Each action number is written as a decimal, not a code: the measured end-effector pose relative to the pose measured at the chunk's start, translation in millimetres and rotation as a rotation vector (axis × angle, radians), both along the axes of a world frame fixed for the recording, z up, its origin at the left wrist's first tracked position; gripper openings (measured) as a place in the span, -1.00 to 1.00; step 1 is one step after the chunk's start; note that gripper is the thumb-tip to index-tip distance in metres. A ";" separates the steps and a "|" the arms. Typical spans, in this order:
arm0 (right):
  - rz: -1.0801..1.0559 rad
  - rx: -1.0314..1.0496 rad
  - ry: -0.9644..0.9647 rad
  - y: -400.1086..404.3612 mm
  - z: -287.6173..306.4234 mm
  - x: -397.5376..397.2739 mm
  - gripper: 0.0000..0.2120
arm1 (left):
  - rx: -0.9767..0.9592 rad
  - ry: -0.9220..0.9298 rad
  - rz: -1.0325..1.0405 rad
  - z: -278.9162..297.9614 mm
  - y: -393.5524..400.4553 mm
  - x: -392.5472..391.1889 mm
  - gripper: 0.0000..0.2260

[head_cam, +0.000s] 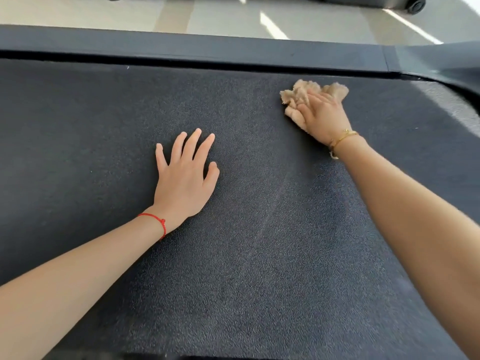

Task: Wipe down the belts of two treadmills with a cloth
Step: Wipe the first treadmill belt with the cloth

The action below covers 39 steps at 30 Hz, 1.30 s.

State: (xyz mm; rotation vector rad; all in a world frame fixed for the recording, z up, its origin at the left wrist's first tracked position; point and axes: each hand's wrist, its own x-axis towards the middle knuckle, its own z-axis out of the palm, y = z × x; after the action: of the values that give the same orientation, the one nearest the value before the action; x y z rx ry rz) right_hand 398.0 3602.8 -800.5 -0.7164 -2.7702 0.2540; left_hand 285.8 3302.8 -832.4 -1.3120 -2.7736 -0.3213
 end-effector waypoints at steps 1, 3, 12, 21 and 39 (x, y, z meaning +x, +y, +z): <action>0.015 -0.006 0.014 -9.6 -1.9 5.8 -0.45 | 0.005 -0.006 0.000 0.4 -0.2 0.5 -0.42; 0.078 0.013 0.025 -34.5 -5.3 20.9 -0.55 | 0.014 -0.016 -0.002 1.6 -0.3 1.8 -0.43; 0.182 0.021 0.028 -103.0 -15.2 135.0 -0.54 | 0.056 -0.053 0.002 1.8 -1.6 5.7 -0.52; 0.147 0.057 0.085 -174.9 -2.9 165.3 -0.58 | 0.042 -0.070 0.013 3.0 -2.6 10.0 -0.52; 0.028 0.037 0.033 -196.8 -9.7 199.2 -0.55 | 0.020 -0.117 -0.175 7.1 -1.2 64.6 -0.50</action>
State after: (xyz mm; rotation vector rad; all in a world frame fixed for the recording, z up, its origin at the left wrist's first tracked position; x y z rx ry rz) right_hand 597.2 3406.1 -810.2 -0.6585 -2.7478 0.2175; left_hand 350.4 3301.6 -825.3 -1.5850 -2.7440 -0.4471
